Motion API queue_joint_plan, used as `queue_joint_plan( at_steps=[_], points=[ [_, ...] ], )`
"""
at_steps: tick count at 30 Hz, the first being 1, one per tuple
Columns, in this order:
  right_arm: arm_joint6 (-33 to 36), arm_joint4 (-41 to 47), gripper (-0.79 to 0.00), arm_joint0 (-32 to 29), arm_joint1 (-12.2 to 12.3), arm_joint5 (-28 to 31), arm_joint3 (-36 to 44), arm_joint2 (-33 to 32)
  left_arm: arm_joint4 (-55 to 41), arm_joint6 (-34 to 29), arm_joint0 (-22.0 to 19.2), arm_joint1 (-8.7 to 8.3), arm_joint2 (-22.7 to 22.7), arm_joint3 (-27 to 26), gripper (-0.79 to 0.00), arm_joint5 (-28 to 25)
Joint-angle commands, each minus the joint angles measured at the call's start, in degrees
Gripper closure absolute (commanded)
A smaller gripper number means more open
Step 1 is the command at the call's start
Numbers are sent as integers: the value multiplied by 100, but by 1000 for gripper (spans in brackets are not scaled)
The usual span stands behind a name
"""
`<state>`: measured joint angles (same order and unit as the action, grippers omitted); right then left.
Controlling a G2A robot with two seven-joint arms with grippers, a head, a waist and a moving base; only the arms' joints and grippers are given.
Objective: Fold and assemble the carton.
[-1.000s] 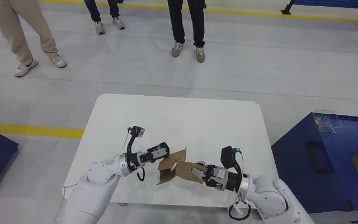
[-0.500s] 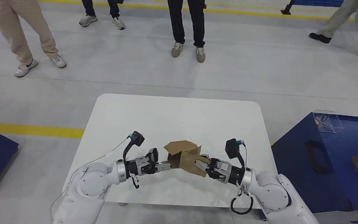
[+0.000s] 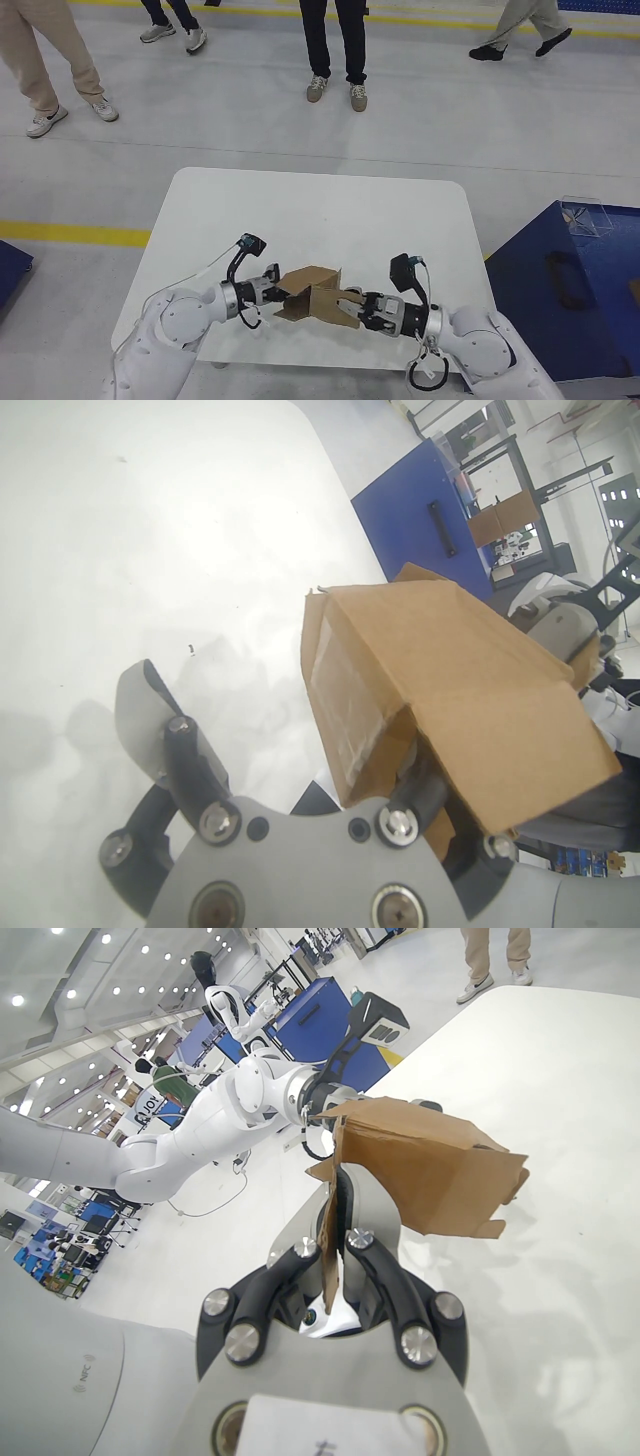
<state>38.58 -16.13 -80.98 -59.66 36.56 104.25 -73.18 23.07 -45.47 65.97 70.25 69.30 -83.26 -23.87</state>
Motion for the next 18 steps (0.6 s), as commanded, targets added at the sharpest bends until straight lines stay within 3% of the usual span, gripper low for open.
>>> queue_joint_plan(
  at_steps=[1,2,11,13,14,16,18],
  points=[
    [-4,-3,0,5,4,-4,8,8,56,12,-23,-1,-48,39,-34,57],
    [-11,1,0,7,5,-4,10,16,10,-7,-32,0,-71,58,0,68],
    [-134,-80,0,21,11,-61,34,84,-50,-120,-85,-18,-216,81,0,155],
    [-155,-104,0,20,13,-74,37,98,-58,103,-55,-19,-188,37,0,205],
    [-202,-113,-163,21,13,-88,35,91,-65,132,-26,-20,-201,45,0,215],
    [-386,-157,-785,16,8,-121,21,60,-122,159,-19,-22,-199,34,0,331],
    [-696,-315,-785,-2,0,-136,21,-2,-242,210,3,-17,-207,34,0,476]
  ],
)
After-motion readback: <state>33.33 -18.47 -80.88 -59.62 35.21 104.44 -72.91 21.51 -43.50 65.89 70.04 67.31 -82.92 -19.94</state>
